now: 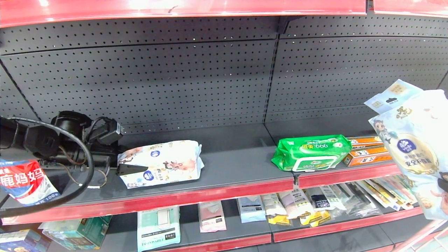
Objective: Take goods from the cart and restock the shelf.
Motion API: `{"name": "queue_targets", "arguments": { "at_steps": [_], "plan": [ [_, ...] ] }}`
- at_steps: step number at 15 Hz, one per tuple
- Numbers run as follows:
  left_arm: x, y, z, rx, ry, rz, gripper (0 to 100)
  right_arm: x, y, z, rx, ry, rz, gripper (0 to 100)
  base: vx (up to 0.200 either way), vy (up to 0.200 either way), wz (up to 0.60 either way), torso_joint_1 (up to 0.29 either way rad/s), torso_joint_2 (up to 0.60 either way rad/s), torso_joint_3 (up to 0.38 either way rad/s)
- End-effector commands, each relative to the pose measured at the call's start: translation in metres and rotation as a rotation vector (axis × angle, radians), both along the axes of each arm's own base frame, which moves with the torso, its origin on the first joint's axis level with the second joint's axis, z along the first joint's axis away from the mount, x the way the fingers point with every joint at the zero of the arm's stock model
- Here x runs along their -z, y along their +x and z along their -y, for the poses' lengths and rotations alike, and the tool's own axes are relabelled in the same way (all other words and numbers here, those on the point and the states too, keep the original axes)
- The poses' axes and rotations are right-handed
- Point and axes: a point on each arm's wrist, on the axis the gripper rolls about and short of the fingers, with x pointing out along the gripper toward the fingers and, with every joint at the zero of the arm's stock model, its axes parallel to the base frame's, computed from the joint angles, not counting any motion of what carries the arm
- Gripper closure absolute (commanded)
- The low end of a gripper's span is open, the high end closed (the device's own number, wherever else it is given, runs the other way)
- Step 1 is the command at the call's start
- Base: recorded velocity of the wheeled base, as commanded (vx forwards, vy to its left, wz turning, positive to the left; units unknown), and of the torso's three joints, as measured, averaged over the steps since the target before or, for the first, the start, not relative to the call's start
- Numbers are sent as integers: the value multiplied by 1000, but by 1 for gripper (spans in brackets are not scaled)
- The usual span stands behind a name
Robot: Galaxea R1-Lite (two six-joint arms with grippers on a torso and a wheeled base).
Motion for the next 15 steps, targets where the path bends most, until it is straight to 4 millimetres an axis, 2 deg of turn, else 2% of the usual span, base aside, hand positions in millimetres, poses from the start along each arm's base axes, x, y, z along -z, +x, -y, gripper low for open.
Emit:
{"name": "queue_targets", "arguments": {
  "at_steps": [1,15],
  "plan": [
    [-1,-5,-3,-8,5,15,100,0,2,0,0,0,-7,100,0,0,0,0,0,0],
    [29,-13,-8,21,18,57,100,-5,5,1,0,-4,0,100,0,0,0,0,0,0]
  ]
}}
